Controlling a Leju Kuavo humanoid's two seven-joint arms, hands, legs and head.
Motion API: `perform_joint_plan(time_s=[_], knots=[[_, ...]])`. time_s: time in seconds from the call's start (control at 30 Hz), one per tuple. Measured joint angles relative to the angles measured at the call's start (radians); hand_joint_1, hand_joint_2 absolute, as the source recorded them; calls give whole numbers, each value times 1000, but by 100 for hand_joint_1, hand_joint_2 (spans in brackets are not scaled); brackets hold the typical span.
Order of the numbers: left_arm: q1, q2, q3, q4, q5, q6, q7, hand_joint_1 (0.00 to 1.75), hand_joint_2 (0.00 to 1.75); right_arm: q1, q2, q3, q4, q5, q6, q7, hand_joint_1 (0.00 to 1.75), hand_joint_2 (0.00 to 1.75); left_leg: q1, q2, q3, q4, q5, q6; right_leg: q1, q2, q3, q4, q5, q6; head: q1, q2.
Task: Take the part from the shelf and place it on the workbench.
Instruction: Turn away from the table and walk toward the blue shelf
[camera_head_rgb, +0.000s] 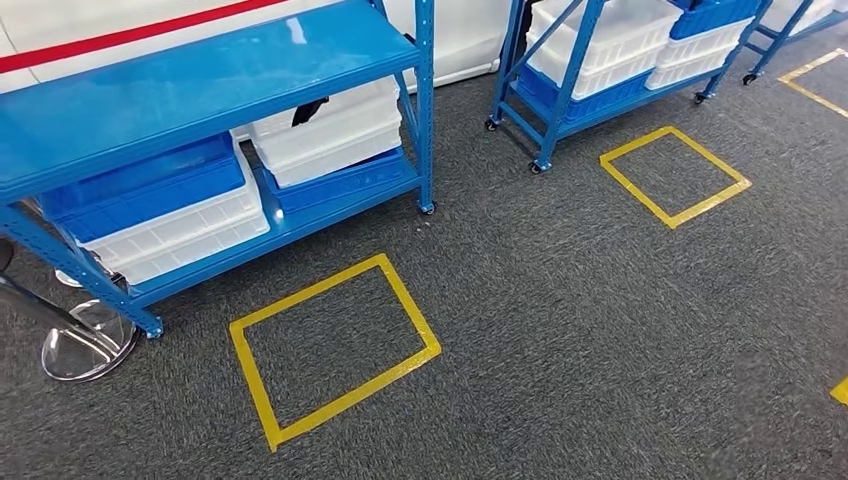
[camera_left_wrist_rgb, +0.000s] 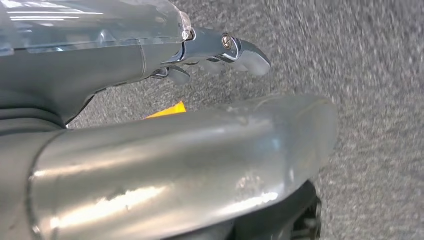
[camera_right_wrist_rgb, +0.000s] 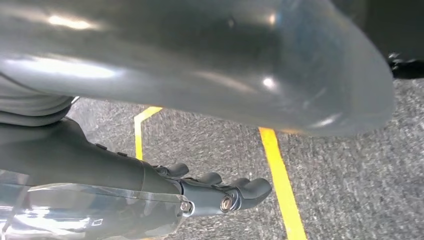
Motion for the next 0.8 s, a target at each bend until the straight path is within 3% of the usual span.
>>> perform_joint_plan(time_s=[0.03,0.1,0.13,0.17,0.23,0.27,0.3,0.37,0.43,0.47,0.5,0.53,0.6,0.67,0.7,0.73,0.77,0.8], knots=[[2,0,0,0,-1,0,0,0,0,0,0,-1,0,0,1,-2,0,0,3,-11,3,-6,4,5,-1,12,2,4,-5,7,1,0],[2,0,0,0,-1,-1,0,0,0,1,-1,-3,-1,0,1,-4,0,0,10,-32,9,-18,14,16,-5,71,-18,51,-41,18,5,0],[1,0,0,0,-1,-1,0,0,0,3,-1,-4,-1,0,1,-4,0,0,10,-43,7,-20,17,19,-8,105,-47,109,-73,21,7,0],[0,0,0,0,-1,-2,0,0,0,5,-1,-6,-1,0,0,-4,0,0,10,-55,4,-20,18,21,-10,123,-82,178,-105,23,8,0],[-1,0,0,0,-1,-4,0,0,0,7,-1,-10,-1,0,0,-4,0,0,10,-83,1,-18,19,22,-13,133,-139,281,-133,26,8,0],[0,0,0,0,-1,-4,0,0,0,8,-1,-12,-1,0,-1,-4,0,0,11,-99,1,-16,18,21,-14,134,-142,277,-113,26,8,0],[0,0,0,0,-1,-5,0,0,0,8,-2,-12,-1,0,-1,-4,0,0,12,-114,1,-13,17,19,-17,138,-127,237,-77,27,8,0],[0,0,0,0,-1,-6,0,0,0,8,-2,-13,-1,0,-1,-4,0,0,13,-144,0,-2,12,11,-24,181,-72,104,-3,29,8,0],[-1,0,0,0,-1,-7,0,0,0,9,-3,-14,-1,0,-1,-4,0,0,12,-166,-9,9,8,-2,-28,219,-43,32,22,25,7,0],[-1,0,0,0,-1,-7,0,0,0,8,-3,-14,-1,0,-1,-3,0,0,12,-176,-14,11,8,-10,-25,222,-42,28,19,19,6,0],[0,0,0,0,-1,-7,0,0,0,7,-3,-14,-1,0,-1,-2,0,0,14,-187,-18,10,9,-17,-24,208,-41,27,20,11,6,0],[2,0,0,0,-1,-7,0,0,0,6,-3,-14,-1,1,0,0,0,0,16,-182,-20,12,8,-23,-23,195,-39,25,21,3,6,0],[3,1,0,-1,-2,-7,0,0,0,9,-3,-14,-1,3,0,3,0,0,15,-132,-39,55,-21,-32,-23,168,-36,18,23,-12,-1,0],[0,1,0,-1,-2,-7,0,0,0,13,-3,-15,-1,2,0,6,0,0,14,-75,-89,168,-86,-37,-18,144,-36,17,22,-21,-8,0],[-1,0,0,-1,-2,-8,0,0,0,14,-3,-17,-1,0,-1,6,0,0,15,-64,-118,232,-115,-39,-16,131,-36,17,20,-23,-9,0],[-1,0,0,-1,-2,-8,0,0,0,15,-3,-20,-1,-5,-2,6,0,0,15,-60,-137,275,-127,-40,-14,121,-36,17,19,-24,-9,0],[0,0,0,-1,-2,-8,0,0,0,14,-3,-24,-1,-10,-3,6,0,0,16,-58,-139,283,-121,-39,-12,113,-35,17,17,-25,-9,0],[2,-1,0,-1,-1,-9,0,0,0,13,-3,-27,-1,-14,-2,7,0,0,15,-57,-121,253,-96,-37,-11,107,-33,17,15,-25,-9,0]])
